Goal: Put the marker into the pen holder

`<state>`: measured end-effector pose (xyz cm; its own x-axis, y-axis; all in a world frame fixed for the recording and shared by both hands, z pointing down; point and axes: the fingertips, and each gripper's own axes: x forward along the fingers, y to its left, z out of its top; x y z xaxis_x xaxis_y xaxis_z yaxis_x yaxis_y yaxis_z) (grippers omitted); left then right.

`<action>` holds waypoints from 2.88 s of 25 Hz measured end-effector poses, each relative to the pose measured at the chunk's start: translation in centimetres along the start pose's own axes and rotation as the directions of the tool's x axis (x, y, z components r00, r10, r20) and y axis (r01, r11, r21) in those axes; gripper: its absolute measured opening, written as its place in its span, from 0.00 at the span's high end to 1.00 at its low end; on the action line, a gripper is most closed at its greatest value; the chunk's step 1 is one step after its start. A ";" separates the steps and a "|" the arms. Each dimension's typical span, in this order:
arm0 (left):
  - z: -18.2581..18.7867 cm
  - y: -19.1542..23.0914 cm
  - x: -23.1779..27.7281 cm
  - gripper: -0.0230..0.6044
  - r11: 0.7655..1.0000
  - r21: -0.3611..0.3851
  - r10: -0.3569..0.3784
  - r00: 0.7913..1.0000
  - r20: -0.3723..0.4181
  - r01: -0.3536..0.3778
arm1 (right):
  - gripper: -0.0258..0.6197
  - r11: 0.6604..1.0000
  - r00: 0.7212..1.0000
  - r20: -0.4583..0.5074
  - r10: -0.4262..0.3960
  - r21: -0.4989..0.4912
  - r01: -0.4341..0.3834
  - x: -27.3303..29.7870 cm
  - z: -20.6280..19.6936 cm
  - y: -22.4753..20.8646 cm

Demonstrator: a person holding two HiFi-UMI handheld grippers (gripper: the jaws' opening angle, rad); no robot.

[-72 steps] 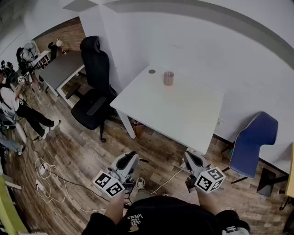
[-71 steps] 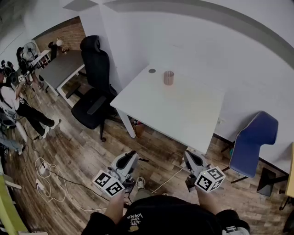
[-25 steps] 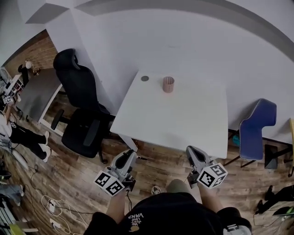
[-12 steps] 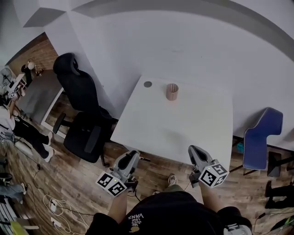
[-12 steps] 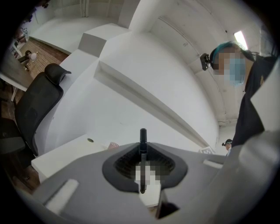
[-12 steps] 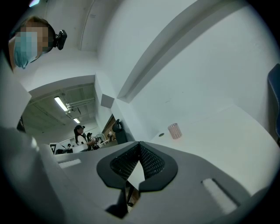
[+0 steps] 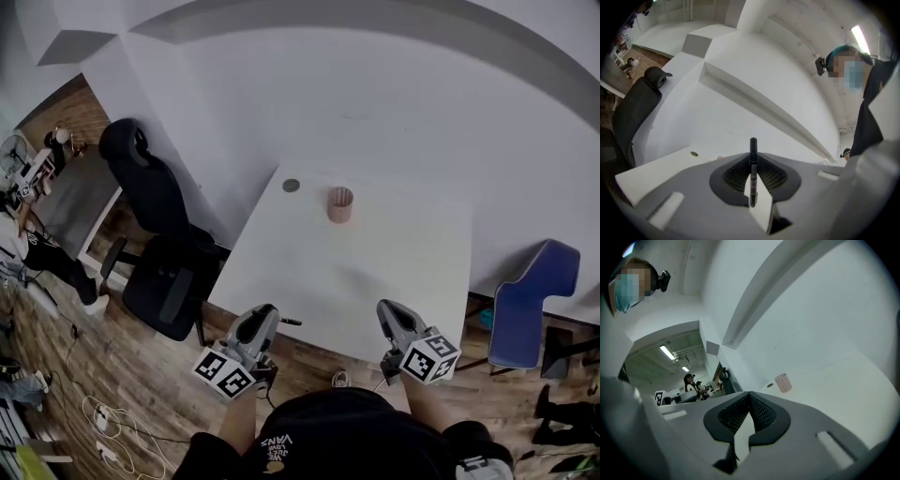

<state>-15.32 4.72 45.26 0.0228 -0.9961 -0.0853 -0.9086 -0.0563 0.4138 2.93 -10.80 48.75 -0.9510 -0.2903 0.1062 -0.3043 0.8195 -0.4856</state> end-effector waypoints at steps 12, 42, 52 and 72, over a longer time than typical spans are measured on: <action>1.1 2.8 4.6 0.82 0.999 0.037 -0.012 1.000 -0.023 0.013 | 0.96 0.997 0.998 0.012 -0.066 0.043 0.065 0.7 0.3 -4.1; 7.9 9.2 24.2 0.82 0.891 0.169 -0.386 0.898 -0.209 0.422 | 0.96 0.920 0.924 0.106 -0.367 0.187 0.344 4.5 -0.2 -5.2; 6.7 11.1 30.8 0.82 0.859 0.180 -0.430 0.866 -0.257 0.480 | 0.96 0.882 0.893 0.103 -0.439 0.239 0.406 4.5 -0.8 -5.9; -2.4 14.5 40.1 0.82 0.860 0.086 -0.434 0.809 -0.396 0.504 | 0.96 0.788 0.808 0.091 -0.583 0.309 0.533 3.7 -2.2 -8.2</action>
<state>-26.58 -36.24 50.00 0.5782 -0.8085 0.1097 -0.8054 -0.5441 0.2350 1.80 -17.49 55.05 -0.5860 -0.7566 0.2901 -0.7303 0.3381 -0.5935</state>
